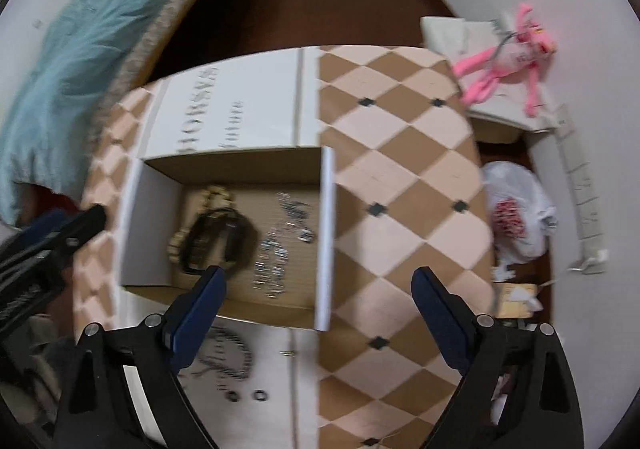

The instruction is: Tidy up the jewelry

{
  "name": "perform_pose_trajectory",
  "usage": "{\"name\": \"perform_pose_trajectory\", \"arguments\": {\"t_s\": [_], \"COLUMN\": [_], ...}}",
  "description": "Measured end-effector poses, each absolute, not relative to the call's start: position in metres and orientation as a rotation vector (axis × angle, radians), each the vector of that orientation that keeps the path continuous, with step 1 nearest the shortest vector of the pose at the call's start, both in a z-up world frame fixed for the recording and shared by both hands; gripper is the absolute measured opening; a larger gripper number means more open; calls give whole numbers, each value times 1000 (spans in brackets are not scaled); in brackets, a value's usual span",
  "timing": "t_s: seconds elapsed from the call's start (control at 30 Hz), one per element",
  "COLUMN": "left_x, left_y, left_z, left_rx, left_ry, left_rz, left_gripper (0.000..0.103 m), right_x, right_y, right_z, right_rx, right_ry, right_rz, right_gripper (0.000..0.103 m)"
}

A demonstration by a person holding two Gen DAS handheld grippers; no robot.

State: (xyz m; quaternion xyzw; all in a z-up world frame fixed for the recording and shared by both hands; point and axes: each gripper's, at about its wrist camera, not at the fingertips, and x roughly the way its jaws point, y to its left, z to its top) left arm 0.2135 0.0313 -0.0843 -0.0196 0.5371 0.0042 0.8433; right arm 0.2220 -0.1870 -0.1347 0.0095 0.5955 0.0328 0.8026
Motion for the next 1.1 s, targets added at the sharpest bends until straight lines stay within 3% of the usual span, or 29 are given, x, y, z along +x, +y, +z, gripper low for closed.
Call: {"name": "perform_pose_trajectory", "arguments": {"t_s": [0.1, 0.37, 1.1], "left_x": [206, 189, 111], "left_y": [29, 27, 13], "left_z": [-90, -85, 19], "left_rx": [-3, 9, -9], "left_ry": [1129, 1108, 911], "left_rz": [30, 55, 41], "left_gripper": [95, 95, 95], "right_x": [216, 200, 109], "right_y": [-187, -186, -191], "right_z": [-142, -128, -7], "right_rx": [-2, -21, 23], "right_ry": [1278, 1223, 954], "right_rz": [32, -16, -25], "right_gripper": [95, 95, 95]}}
